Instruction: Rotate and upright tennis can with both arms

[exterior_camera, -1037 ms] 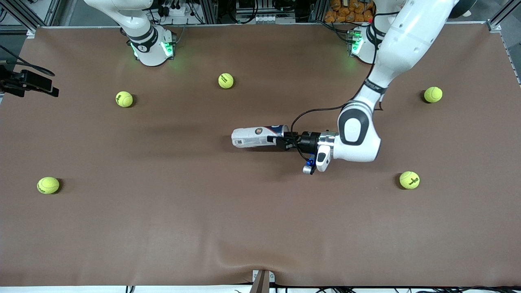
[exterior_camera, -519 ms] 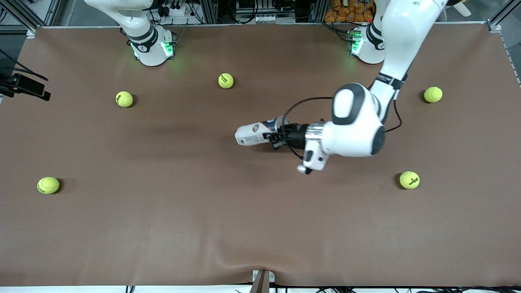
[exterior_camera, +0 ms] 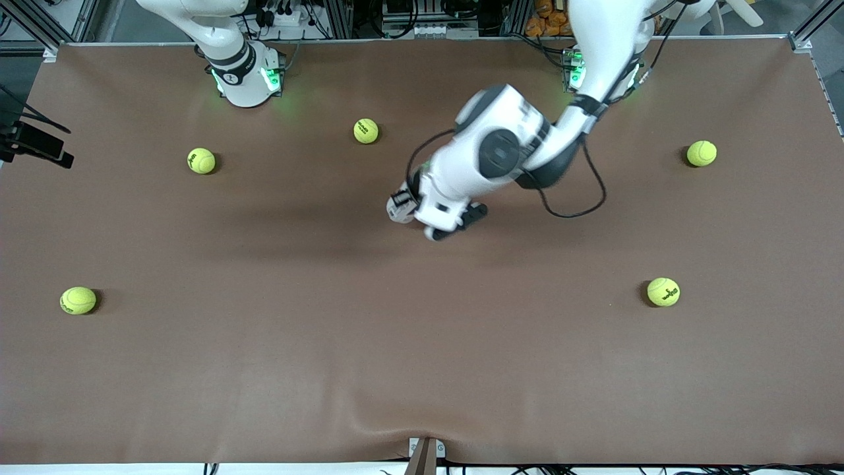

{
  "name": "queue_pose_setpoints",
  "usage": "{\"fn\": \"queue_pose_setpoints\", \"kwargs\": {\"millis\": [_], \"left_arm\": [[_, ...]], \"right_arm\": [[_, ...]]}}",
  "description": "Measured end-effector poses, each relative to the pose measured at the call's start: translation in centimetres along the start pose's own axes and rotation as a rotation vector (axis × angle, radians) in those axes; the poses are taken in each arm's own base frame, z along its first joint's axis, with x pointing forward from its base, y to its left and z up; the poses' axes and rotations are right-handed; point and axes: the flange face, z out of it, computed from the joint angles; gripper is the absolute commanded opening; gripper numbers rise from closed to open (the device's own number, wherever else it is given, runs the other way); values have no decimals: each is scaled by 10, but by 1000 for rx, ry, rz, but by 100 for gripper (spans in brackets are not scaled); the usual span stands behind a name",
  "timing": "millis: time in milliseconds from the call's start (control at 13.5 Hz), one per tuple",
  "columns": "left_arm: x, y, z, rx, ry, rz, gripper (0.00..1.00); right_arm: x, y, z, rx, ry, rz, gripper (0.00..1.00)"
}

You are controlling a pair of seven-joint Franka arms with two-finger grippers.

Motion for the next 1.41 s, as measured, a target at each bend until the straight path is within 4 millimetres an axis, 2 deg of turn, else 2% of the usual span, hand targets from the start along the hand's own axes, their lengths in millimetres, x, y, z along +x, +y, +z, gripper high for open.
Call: {"fn": "queue_pose_setpoints", "kwargs": {"millis": [148,222,370,519,593,667,1037,1185,1407], "left_arm": [[-26,5,28,78,97,49,0],[-31,6,42,109,125,75,0],[-31,4,67,158,164,111,0],[-26,5,73,162,174,116,2],[-25,5,73,162,176,115,33],[-25,5,72,161,177,114,99],[-26,10,64,132,188,119,100],[-32,16,45,101,199,128,100],[-51,21,-3,55,224,146,100]], "right_arm": [[0,-2,0,13,1,-2,100],[0,-2,0,22,1,-2,100],[0,1,0,30,2,3,100],[0,2,-1,33,2,6,100],[0,2,-1,35,2,5,100],[0,2,-1,35,2,5,100],[0,2,-1,36,2,5,100],[0,2,-1,36,2,5,100],[0,2,-1,36,2,5,100]]}}
